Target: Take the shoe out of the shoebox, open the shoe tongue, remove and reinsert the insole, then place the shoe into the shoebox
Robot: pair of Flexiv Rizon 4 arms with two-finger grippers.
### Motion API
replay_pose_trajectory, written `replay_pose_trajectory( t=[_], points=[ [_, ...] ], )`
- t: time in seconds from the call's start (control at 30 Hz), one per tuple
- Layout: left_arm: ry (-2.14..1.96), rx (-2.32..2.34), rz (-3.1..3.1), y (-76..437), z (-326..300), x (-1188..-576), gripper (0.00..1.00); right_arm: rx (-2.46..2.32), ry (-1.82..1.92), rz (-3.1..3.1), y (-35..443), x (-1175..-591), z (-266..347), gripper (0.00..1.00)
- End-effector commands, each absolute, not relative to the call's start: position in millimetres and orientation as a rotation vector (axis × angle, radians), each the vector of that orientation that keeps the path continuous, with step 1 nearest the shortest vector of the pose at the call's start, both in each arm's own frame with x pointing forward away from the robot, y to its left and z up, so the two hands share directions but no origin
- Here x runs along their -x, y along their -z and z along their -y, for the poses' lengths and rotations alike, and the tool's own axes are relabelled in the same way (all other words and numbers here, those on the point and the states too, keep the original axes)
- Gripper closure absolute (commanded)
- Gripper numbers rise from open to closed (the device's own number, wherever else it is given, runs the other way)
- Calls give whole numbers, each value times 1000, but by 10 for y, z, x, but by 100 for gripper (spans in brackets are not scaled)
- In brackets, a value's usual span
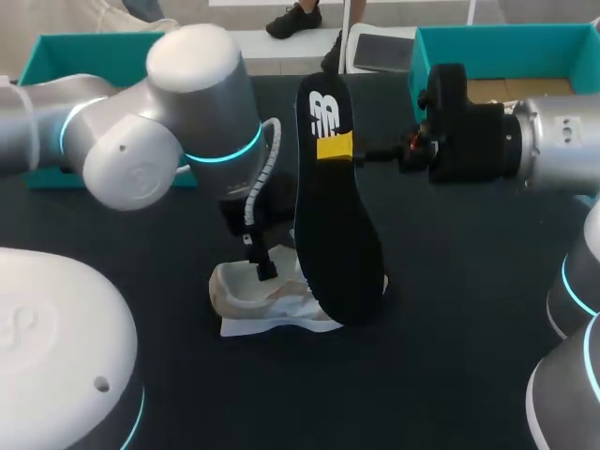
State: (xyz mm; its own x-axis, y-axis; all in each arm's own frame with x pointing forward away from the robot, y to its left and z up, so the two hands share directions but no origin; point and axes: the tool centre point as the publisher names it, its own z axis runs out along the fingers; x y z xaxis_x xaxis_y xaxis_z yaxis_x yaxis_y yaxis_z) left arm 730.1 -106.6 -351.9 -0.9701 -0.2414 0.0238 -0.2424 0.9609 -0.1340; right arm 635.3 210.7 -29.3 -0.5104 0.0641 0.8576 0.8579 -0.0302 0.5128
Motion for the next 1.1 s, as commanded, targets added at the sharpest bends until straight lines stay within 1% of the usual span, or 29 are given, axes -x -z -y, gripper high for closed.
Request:
replay_pose_trajectory(
  t=[0.03,0.1,0.2,0.27,0.3,0.37,0.4,0.43,0.57,0.6,0.63,0.67,0.7,0.73,0.93,1.1],
  points=[
    [-216,-393,3092,3715,1165,-7355,7,987,1604,1619,292,-6350,-2137,100],
    [-221,-398,3090,3744,1184,-7372,0,987,1604,1619,292,-6350,-2137,100],
    [-251,-424,3087,3786,1240,-7436,0,987,1604,1619,292,-6350,-2137,100],
    [-248,-426,3086,3809,1300,-7476,5,987,1604,1619,292,-6350,-2137,100],
    [-242,-421,3085,3822,1330,-7485,12,987,1604,1619,292,-6350,-2137,100],
    [-237,-403,3089,3844,1390,-7483,29,987,1604,1619,292,-6350,-2137,100],
    [-229,-395,3090,3858,1413,-7477,47,987,1604,1619,292,-6350,-2137,100],
    [-222,-386,3092,3872,1429,-7467,54,987,1604,1619,292,-6350,-2137,100],
    [-215,-371,3092,3907,1432,-7439,60,987,1604,1619,292,-6350,-2137,100],
    [-216,-369,3090,3909,1423,-7433,64,987,1604,1619,292,-6350,-2137,100],
    [-217,-368,3088,3913,1414,-7431,75,987,1604,1619,292,-6350,-2137,100],
    [-218,-368,3083,3924,1404,-7434,81,987,1604,1619,292,-6350,-2137,100],
    [-214,-368,3077,3946,1396,-7442,92,987,1604,1619,292,-6350,-2137,100],
    [-212,-369,3076,3956,1394,-7446,100,987,1604,1619,292,-6350,-2137,100],
    [-211,-261,3024,3932,1372,-7416,100,987,1604,1619,292,-6350,-2137,100],
    [-218,133,2853,3748,1407,-7472,100,987,1604,1619,292,-6350,-2137,100]
  ],
)
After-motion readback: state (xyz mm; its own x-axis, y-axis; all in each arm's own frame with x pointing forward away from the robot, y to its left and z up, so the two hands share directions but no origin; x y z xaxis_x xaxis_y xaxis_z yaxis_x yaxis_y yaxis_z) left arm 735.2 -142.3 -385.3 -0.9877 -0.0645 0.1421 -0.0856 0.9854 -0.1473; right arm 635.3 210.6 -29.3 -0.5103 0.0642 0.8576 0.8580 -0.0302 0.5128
